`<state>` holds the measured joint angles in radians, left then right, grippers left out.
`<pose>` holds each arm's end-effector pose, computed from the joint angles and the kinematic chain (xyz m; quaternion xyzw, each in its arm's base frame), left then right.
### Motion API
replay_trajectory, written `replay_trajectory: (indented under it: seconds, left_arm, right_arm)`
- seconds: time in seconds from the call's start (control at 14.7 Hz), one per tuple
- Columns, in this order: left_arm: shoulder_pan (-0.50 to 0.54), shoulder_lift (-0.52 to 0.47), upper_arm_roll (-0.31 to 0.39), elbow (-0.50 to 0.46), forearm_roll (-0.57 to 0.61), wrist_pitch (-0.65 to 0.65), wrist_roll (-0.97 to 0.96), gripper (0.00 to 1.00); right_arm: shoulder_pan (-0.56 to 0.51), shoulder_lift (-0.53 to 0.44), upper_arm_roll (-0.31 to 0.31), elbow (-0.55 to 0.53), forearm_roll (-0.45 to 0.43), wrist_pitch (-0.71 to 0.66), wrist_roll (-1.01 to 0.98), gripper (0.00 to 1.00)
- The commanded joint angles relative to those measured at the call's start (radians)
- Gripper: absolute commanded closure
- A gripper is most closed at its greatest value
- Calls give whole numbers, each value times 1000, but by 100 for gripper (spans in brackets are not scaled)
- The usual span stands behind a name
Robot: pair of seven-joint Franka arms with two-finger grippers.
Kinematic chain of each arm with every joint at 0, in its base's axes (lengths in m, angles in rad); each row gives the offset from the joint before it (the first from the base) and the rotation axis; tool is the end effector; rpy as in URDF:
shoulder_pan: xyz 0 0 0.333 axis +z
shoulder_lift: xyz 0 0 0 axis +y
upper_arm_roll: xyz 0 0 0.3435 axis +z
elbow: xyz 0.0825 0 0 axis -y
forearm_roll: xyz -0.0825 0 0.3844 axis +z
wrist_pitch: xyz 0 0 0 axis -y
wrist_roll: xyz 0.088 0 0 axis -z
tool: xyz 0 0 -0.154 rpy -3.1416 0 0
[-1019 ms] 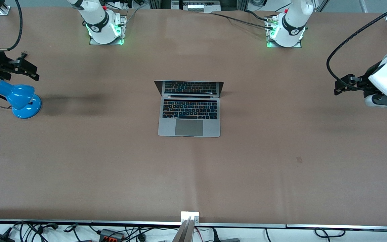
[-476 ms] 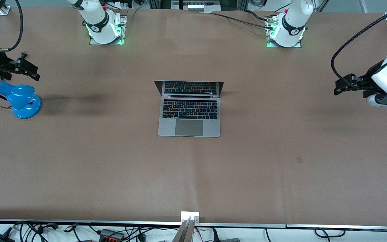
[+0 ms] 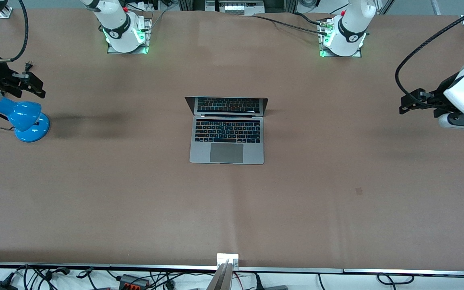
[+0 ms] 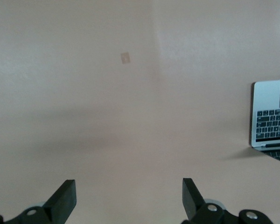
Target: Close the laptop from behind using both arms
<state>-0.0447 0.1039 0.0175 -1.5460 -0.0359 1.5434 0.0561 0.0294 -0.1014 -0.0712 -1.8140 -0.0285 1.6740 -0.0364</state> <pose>0.5782 -0.0218 0.5556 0.9976 -0.0411 -0.0530 0.0178 0.5209 -0.0273 0.5530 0.9998 -0.0007 -0.0198 0.0098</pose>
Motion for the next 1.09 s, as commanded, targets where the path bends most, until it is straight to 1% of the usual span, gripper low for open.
replay_trajectory:
  seconds: [0.0,0.14,0.27,0.41,0.48,0.54,0.68,0.75,0.82,0.95,1.02]
  left_arm:
    - [0,33,-2,26,-12,-32,18,0]
    - [5,46,-2,26,-15,-35,16,0]
    - [-3,60,-2,23,-4,-40,19,0]
    - [-6,71,-2,27,-1,-43,21,1]
    - [-7,71,-4,30,-1,-43,22,26]
    - [-9,71,-4,29,-2,-46,22,47]
    - [-9,71,-17,29,-13,-80,22,72]
    - [-7,69,-33,29,-13,-104,18,89]
    - [-6,69,-39,27,-15,-123,16,94]
    - [-6,68,-41,20,-25,-147,25,96]
    - [-4,68,-51,14,-60,-166,25,96]
  right_arm:
    - [3,-11,2,-19,2,10,10,59]
    - [9,-8,2,-19,4,12,10,76]
    - [41,-1,2,-19,4,6,10,95]
    - [73,11,2,-19,4,-6,0,100]
    - [93,17,2,-19,4,-11,9,100]
    - [107,20,2,-21,4,-17,10,100]
    - [135,31,2,-21,9,-30,10,100]
    - [147,32,2,-21,19,-34,10,100]
    - [158,45,2,-21,28,-36,12,100]
    - [194,58,2,-24,54,-42,12,100]
    - [211,63,2,-24,61,-49,12,100]
